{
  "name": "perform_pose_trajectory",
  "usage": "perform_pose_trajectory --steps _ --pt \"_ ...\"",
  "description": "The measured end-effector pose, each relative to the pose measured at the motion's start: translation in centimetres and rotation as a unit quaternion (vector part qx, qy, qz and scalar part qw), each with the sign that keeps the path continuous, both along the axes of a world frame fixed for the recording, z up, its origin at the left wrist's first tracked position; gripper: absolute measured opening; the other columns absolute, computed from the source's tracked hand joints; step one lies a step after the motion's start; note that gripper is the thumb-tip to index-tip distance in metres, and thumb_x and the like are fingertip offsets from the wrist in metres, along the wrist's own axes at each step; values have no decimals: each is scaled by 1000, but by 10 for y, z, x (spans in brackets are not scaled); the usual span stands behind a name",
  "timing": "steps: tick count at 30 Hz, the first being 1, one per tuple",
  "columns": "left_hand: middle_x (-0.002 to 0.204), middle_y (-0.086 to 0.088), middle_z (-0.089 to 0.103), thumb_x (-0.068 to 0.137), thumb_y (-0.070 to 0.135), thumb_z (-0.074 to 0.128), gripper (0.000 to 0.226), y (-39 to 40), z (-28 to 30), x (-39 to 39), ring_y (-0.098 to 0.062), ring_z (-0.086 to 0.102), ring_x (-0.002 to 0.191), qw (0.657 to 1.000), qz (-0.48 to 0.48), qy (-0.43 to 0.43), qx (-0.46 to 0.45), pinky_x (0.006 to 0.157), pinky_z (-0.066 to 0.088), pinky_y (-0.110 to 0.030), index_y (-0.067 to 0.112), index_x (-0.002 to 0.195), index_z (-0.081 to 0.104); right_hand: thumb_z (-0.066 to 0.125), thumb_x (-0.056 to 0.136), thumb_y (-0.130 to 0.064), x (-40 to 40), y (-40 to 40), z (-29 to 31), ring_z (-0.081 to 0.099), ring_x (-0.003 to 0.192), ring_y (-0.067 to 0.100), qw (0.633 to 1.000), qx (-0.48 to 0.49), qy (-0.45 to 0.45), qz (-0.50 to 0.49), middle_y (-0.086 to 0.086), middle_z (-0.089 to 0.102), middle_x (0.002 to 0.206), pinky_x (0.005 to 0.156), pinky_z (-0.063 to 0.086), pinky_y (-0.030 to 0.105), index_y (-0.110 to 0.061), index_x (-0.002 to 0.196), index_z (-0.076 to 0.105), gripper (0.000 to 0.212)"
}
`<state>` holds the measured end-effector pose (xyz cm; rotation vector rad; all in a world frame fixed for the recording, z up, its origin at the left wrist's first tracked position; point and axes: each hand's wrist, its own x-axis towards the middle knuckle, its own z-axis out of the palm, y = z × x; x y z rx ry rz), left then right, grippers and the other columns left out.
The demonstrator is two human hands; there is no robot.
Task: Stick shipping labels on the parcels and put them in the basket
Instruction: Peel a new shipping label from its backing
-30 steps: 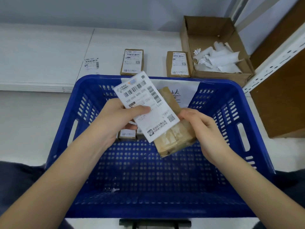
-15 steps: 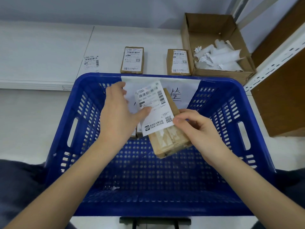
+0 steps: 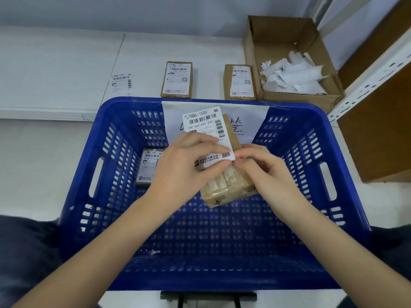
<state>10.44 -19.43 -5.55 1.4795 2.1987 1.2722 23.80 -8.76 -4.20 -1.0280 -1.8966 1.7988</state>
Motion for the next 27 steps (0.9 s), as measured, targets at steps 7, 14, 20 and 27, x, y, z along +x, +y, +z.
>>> perform_pose_trajectory --steps 7,14,20,27 --pt "109 11 66 78 53 58 28 0 1 0 -7 53 107 1000 -2 -7 0 91 43 -23 38 97 72 62 87 -14 1 1 -2 62 98 7 1000 20 -1 9 -2 61 114 91 52 34 -17 91 73 12" --pt "109 12 66 78 54 57 29 0 1 -1 -6 52 107 1000 -1 -5 -2 90 41 -18 38 97 72 62 88 -13 0 1 -3 62 96 6 1000 5 11 5 -1 60 114 87 52 31 -21 88 73 13" --pt "109 13 66 78 54 58 30 1 1 -1 -5 53 108 1000 1 -6 3 91 41 -19 36 96 74 61 89 -13 0 1 -5 62 93 2 1000 19 16 13 -4 60 113 78 51 19 -21 89 72 13" --pt "110 12 66 79 53 58 30 1 1 -1 -6 53 108 1000 2 -7 2 91 42 -20 36 96 74 61 89 -13 0 2 -6 62 95 5 1000 24 14 14 -3 59 115 82 53 25 -19 92 72 13"
